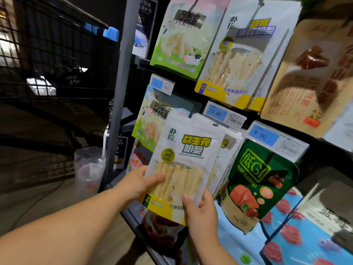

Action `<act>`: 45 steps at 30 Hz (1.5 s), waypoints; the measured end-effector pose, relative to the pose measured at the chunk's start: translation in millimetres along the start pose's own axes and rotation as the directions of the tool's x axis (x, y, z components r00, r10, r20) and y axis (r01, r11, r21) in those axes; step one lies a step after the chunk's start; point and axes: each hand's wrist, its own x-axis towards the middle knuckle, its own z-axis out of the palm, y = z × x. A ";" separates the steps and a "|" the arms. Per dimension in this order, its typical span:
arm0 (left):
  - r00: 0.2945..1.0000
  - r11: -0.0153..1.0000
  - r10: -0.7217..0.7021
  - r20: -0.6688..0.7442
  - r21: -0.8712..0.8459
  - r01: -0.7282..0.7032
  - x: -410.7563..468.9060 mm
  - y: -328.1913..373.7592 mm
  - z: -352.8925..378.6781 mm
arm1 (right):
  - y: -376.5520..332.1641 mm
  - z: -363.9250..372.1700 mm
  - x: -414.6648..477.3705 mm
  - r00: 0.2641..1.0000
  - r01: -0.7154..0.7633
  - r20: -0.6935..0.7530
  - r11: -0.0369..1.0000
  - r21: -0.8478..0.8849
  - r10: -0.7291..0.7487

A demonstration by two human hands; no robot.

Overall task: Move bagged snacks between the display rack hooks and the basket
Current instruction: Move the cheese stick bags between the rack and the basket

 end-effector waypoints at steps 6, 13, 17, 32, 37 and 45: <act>0.999 0.999 0.021 -0.048 0.044 -0.019 16.6 -4.1 19.3 | -4.4 -16.1 3.4 0.997 0.045 -0.056 0.999 -0.017 -0.046; 0.998 1.000 0.024 -0.059 0.020 -0.023 23.0 -3.0 36.7 | -2.9 -28.2 10.8 0.991 0.061 -0.116 0.998 0.001 -0.060; 0.996 0.999 0.031 -0.081 0.041 -0.028 28.9 -5.2 40.9 | -1.1 -30.4 15.5 0.990 0.058 -0.127 0.998 -0.030 -0.061; 0.988 0.997 0.031 -0.150 0.072 -0.020 42.3 -7.2 50.2 | 6.7 -31.5 26.6 0.984 0.075 -0.151 0.993 -0.096 -0.089; 0.985 0.977 0.032 -0.170 0.213 0.005 50.3 -12.4 49.6 | 10.5 -40.0 28.9 0.955 0.006 -0.276 0.933 -0.361 -0.113; 0.996 0.922 0.036 0.080 0.381 -0.064 67.2 15.5 51.9 | 15.9 -46.2 50.1 0.995 -0.010 -0.099 0.972 -0.235 -0.013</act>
